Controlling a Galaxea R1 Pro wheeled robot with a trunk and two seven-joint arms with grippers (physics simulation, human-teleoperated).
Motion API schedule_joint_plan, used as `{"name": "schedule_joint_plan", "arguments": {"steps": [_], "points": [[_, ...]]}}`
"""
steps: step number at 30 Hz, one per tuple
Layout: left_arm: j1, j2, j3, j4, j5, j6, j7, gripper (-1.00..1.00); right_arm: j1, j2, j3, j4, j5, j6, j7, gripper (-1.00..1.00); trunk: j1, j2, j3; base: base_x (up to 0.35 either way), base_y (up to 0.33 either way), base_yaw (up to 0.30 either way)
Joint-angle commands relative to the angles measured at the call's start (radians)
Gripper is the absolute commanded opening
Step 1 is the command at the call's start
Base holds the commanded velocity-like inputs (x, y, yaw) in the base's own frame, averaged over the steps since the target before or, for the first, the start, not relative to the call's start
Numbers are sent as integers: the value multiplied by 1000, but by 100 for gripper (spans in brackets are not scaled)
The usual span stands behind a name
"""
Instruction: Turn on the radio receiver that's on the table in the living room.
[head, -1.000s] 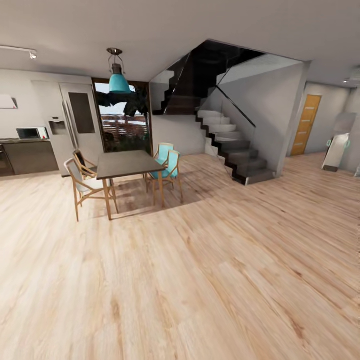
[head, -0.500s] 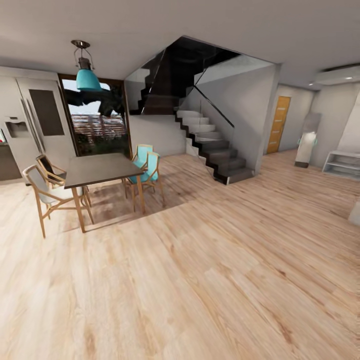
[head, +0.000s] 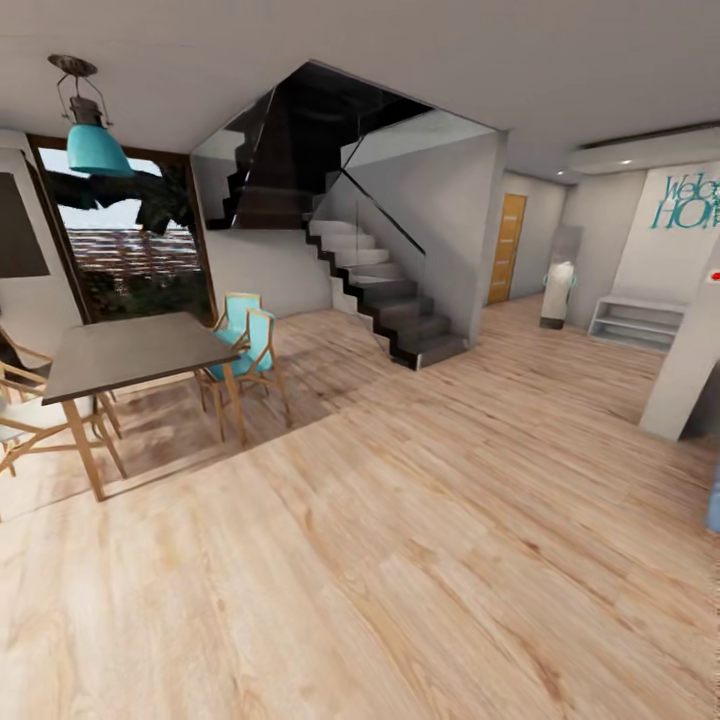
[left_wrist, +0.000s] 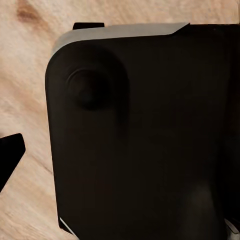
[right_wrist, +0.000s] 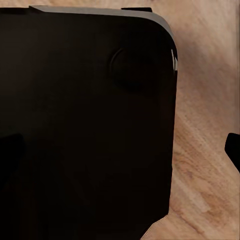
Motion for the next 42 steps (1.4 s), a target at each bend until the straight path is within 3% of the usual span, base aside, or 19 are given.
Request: {"name": "schedule_joint_plan", "arguments": {"steps": [1,42], "points": [[0,0,0,0,0,0,0,100,0,0,0,0,0,0,0,100,0,0,0,323,0,-255],[0,0,0,0,0,-1,0,100,1,0,0,0,0,0,0,100,0,0,0,323,0,-256]]}}
